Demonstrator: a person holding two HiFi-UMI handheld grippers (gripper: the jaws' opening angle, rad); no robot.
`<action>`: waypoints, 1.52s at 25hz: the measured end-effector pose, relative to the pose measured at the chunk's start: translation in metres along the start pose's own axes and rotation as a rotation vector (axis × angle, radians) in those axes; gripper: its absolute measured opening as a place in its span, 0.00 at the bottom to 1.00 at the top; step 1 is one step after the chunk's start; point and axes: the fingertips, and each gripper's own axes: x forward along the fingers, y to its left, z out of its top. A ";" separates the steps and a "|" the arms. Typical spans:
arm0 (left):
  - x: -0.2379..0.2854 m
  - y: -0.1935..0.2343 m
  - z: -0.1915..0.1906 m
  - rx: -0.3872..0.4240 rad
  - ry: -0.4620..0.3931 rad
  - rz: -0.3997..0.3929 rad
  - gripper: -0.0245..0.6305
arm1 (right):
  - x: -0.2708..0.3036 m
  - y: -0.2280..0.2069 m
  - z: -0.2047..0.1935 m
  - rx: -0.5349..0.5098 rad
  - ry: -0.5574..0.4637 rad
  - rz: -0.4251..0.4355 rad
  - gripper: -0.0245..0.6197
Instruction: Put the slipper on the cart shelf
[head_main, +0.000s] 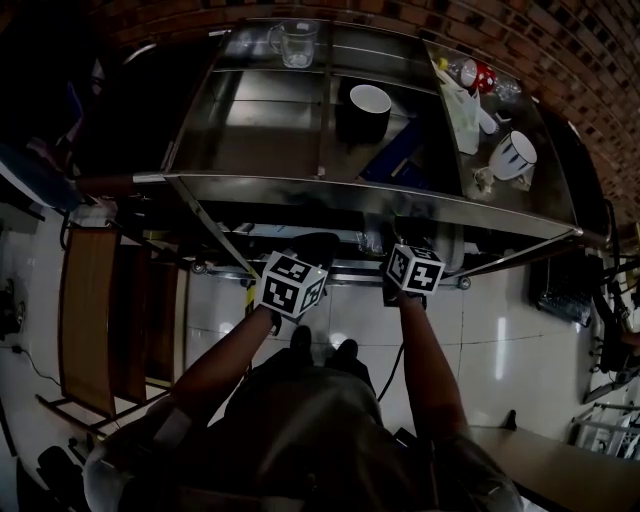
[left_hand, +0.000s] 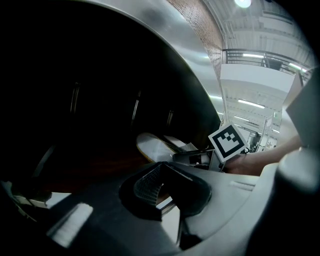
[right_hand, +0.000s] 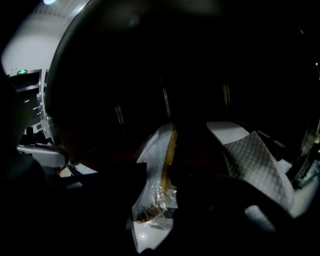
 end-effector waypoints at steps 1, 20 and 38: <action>-0.001 0.000 0.000 0.002 0.001 0.006 0.05 | 0.002 -0.001 -0.002 -0.012 0.006 -0.003 0.26; 0.004 -0.026 0.028 0.046 -0.031 -0.021 0.05 | -0.081 0.023 0.050 -0.069 -0.225 0.145 0.04; 0.005 -0.040 0.039 0.078 -0.041 -0.048 0.05 | -0.111 0.035 0.052 -0.064 -0.265 0.194 0.04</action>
